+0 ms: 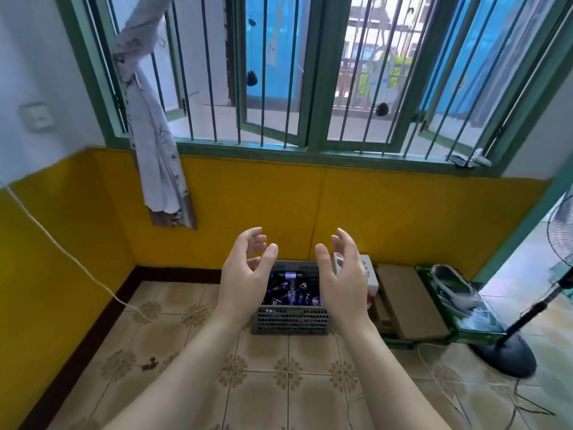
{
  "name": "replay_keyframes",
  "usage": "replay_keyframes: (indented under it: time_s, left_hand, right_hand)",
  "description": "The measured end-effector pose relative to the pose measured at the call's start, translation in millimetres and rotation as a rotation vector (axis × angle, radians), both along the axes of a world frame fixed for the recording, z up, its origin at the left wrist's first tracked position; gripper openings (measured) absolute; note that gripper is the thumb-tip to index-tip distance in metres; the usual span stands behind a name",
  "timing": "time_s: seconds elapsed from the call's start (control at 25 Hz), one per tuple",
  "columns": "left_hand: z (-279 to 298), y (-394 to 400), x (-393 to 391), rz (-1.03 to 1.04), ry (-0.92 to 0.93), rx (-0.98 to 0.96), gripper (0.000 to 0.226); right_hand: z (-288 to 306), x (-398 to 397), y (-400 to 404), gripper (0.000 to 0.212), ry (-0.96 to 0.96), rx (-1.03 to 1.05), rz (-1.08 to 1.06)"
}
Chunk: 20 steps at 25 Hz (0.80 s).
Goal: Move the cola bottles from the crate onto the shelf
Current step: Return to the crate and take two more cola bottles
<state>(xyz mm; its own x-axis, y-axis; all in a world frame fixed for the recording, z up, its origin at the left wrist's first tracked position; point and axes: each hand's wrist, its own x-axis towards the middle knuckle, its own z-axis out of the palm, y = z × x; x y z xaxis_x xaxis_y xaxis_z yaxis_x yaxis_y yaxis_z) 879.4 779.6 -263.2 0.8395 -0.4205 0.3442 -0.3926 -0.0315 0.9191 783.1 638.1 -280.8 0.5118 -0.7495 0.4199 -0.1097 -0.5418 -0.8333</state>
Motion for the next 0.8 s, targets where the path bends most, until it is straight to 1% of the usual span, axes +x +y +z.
replay_keyframes:
  time_s: [0.08,0.36,0.48,0.64,0.8]
  left_hand:
    - [-10,-15,22,-0.003,0.011,0.020,0.042]
    - [-34,-84,134,-0.039,0.061,0.044,0.040]
    - [-42,-112,181,-0.056,0.091,0.053,0.039]
    - [-60,-138,227,-0.068,0.165,0.081,0.036]
    - [-82,-171,277,-0.066,0.216,0.133,0.035]
  right_hand:
    - [-9,21,-14,0.061,0.021,0.005,-0.007]
    - [-21,123,-80,0.062,0.119,0.022,-0.031]
    - [-28,164,-107,0.062,0.129,0.036,-0.055]
    - [-45,195,-140,0.057,0.186,0.078,-0.074]
    - [-65,235,-183,0.057,0.235,0.103,-0.087]
